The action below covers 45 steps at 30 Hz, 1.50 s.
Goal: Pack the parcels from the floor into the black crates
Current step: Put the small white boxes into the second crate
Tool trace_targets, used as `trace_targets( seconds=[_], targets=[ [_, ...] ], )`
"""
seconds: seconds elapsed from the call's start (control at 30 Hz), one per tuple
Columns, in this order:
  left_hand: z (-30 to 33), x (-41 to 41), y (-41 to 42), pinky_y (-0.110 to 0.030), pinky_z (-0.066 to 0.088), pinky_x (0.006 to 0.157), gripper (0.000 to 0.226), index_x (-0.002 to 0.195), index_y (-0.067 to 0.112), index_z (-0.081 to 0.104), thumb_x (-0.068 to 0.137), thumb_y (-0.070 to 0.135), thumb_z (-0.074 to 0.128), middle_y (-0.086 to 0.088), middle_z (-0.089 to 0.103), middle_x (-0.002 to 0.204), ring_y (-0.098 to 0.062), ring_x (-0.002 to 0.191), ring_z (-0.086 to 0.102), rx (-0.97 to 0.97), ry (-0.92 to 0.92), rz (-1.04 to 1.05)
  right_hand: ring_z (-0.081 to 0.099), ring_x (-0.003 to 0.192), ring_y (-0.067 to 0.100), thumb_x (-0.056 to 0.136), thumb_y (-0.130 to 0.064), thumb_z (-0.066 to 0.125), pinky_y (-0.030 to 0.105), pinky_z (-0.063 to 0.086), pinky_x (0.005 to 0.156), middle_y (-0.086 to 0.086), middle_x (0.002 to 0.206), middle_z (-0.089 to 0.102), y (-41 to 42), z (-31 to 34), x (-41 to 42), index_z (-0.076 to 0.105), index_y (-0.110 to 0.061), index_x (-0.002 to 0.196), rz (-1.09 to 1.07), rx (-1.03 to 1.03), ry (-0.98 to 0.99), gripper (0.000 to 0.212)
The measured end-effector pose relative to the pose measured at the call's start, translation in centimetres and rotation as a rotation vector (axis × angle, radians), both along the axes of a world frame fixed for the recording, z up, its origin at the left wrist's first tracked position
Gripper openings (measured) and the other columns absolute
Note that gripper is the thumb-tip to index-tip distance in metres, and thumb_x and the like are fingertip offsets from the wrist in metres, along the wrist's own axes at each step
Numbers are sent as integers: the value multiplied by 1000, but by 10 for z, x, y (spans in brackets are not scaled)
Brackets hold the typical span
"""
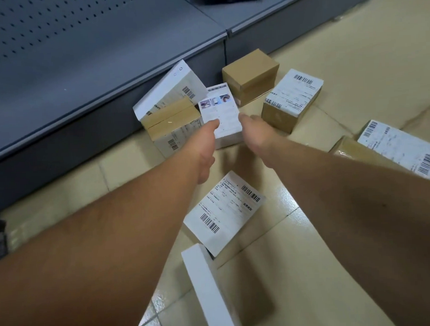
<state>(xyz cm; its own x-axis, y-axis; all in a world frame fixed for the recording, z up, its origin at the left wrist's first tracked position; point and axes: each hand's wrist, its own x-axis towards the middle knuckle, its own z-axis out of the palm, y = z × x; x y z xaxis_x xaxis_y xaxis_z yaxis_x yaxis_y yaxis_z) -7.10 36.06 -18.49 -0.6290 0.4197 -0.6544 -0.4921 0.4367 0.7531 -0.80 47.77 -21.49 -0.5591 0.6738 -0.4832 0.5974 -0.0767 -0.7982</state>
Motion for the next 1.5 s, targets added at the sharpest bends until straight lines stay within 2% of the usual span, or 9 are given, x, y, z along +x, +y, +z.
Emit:
trace_targets(
  seconds=[0.23, 0.37, 0.57, 0.7, 1.0, 1.13, 1.23, 1.33, 1.5],
  targets=[
    [-17, 0, -8, -41, 32, 117, 61, 149, 31, 49, 94, 58, 52, 3, 56, 148, -20, 134, 51, -71, 31, -54, 46, 132, 28, 101, -48, 35, 34, 33, 110, 11, 147, 50, -1, -6, 5, 52, -13, 141, -36, -61, -14, 56],
    [-22, 7, -18, -17, 52, 62, 36, 122, 20, 66, 103, 43, 47, 14, 78, 79, 0, 65, 73, 16, -10, -97, 47, 112, 23, 101, -47, 37, 33, 33, 98, 8, 141, 52, -4, -8, 9, 52, -14, 140, -79, -107, 0, 53],
    [-13, 14, -32, -14, 48, 40, 15, 100, 15, 65, 104, 25, 54, 9, 75, 64, -2, 52, 70, 92, -10, -55, 61, 115, 28, 94, -46, 43, 45, 47, 105, 3, 128, 65, -11, 6, 21, 64, -25, 119, -204, -262, 48, 39],
    [3, 21, -36, -15, 50, 42, 9, 104, 17, 67, 100, 23, 63, 7, 76, 67, -3, 55, 71, 109, -15, 25, 60, 113, 29, 100, -26, 45, 48, 53, 99, 15, 139, 56, -9, 21, 32, 54, -11, 135, -185, -295, 107, 40],
    [57, 49, -43, -22, 51, 75, 34, 127, 26, 64, 95, 36, 64, 6, 75, 116, -10, 101, 71, 178, -42, 2, 73, 84, 30, 81, -14, 65, 42, 62, 79, 14, 98, 74, -11, 89, 53, 65, -8, 103, -249, -351, 290, 23],
    [82, 51, -51, -30, 50, 86, 28, 122, 35, 63, 94, 39, 64, 3, 68, 128, -16, 111, 65, 219, 43, -43, 74, 81, 27, 75, -20, 71, 42, 60, 86, 8, 90, 77, -23, 123, 54, 70, -10, 105, -141, -367, 345, 31],
    [97, 49, -63, -40, 51, 103, 61, 144, 42, 47, 86, 54, 64, 7, 62, 135, -18, 114, 65, 251, 124, -60, 70, 86, 27, 77, -25, 72, 40, 59, 85, 10, 105, 76, -44, 144, 48, 70, -11, 116, -26, -394, 357, 41],
    [117, 42, -83, -41, 54, 97, 91, 150, 45, 35, 68, 69, 65, 9, 58, 135, -18, 112, 64, 262, 191, 28, 69, 82, 23, 84, -32, 69, 43, 60, 84, 6, 97, 73, -76, 163, 33, 71, -15, 115, 58, -399, 399, 36],
    [144, 13, -134, -45, 56, 95, 84, 138, 39, 49, 64, 71, 72, 2, 70, 123, -22, 109, 69, 323, 204, 150, 66, 96, 24, 95, -57, 48, 47, 55, 94, 3, 108, 67, -127, 186, 4, 71, -15, 120, 159, -397, 435, 53]
  ],
)
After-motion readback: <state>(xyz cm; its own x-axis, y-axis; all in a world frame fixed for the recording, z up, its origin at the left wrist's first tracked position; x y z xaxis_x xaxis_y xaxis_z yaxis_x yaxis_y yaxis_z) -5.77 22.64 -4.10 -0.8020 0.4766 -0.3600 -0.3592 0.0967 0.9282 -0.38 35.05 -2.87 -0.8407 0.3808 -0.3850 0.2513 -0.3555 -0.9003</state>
